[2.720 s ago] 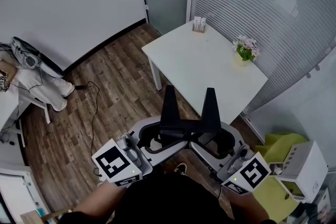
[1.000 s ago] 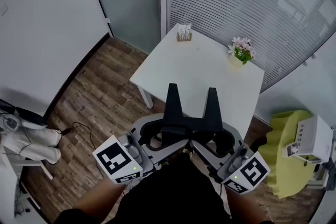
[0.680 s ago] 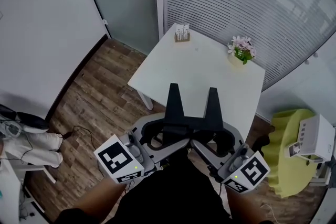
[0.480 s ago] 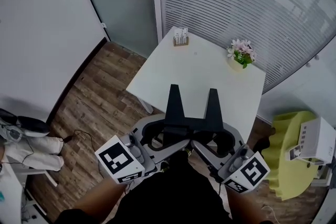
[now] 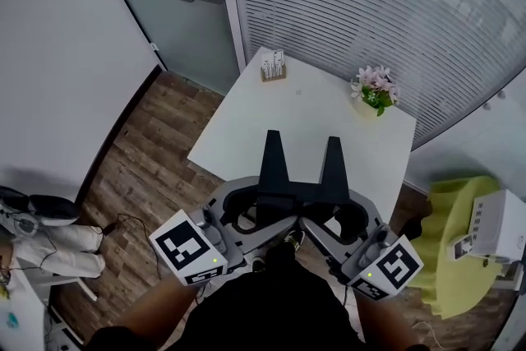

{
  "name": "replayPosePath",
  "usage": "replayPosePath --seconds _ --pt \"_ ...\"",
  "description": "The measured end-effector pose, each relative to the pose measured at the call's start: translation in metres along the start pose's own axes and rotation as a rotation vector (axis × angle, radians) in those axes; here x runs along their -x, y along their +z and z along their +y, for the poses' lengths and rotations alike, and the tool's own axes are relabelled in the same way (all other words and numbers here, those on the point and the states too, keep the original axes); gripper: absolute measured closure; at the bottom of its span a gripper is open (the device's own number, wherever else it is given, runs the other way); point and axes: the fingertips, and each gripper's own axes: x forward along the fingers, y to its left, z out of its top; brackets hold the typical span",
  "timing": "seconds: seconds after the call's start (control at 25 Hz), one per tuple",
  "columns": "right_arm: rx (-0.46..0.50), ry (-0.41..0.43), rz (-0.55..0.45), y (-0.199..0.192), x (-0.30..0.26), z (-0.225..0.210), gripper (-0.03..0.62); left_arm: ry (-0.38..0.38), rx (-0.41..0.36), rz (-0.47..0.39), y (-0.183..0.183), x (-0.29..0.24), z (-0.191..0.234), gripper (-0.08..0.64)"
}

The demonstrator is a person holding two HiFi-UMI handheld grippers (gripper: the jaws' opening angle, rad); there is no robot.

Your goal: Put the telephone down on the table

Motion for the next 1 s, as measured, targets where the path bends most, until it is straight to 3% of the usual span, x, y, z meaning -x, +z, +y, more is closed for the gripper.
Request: replayPosePath --seconds 0.6,1.0 --pt "-0.055 -0.088 -0.001 0.005 0.025 -0.107 0.348 -0.072 0.023 0.074 -0.001 -0.106 0.035 0.319" --pt "-0.19 -0.209 0.045 -0.042 0.014 -0.168 0.347 -0.176 0.127 0.189 -0.044 -0.151 0.084 0.319"
